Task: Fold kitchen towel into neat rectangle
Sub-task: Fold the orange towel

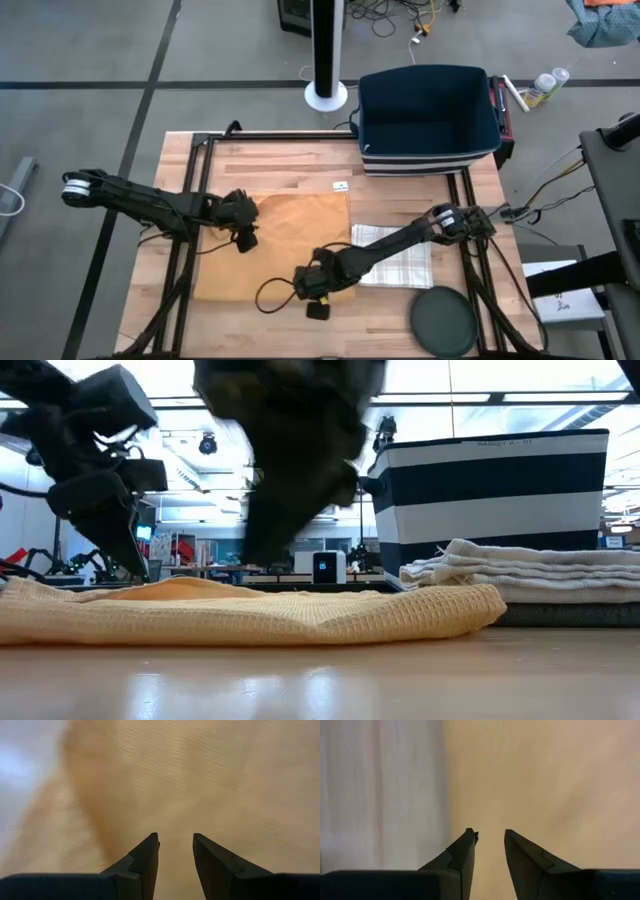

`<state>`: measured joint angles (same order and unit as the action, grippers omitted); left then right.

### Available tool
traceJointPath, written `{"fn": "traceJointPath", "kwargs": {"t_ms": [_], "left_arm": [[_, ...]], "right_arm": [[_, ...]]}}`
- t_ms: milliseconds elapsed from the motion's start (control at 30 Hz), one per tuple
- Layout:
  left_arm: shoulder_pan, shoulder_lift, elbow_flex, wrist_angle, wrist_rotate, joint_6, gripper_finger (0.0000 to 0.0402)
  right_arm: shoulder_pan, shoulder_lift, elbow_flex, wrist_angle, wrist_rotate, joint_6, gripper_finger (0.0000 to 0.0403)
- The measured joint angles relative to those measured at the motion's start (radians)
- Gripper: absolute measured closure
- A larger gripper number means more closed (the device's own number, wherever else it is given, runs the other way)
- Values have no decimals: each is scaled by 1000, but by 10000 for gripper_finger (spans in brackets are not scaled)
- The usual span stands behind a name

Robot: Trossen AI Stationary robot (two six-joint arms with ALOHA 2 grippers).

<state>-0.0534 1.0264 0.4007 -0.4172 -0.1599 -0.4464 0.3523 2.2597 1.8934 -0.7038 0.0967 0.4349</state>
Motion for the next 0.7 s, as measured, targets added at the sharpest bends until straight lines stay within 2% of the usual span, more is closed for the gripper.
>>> {"fn": "traceJointPath", "kwargs": {"t_ms": [100, 233, 367, 500, 600, 700], "left_arm": [[9, 52, -33, 100, 19, 0, 287], [79, 128, -22, 110, -2, 30, 287], [186, 184, 24, 31, 23, 69, 287], [297, 215, 86, -123, 47, 138, 287], [349, 208, 121, -206, 39, 180, 287], [374, 175, 146, -196, 36, 191, 287]], "right_arm": [[-2, 23, -4, 90, 38, -28, 309], [14, 70, -17, 104, -29, -27, 314], [35, 76, -52, 85, -83, 53, 312], [62, 71, -72, 45, -75, 113, 306], [82, 69, -74, 1, -80, 142, 302], [93, 70, -74, -14, -87, 159, 300]]}}
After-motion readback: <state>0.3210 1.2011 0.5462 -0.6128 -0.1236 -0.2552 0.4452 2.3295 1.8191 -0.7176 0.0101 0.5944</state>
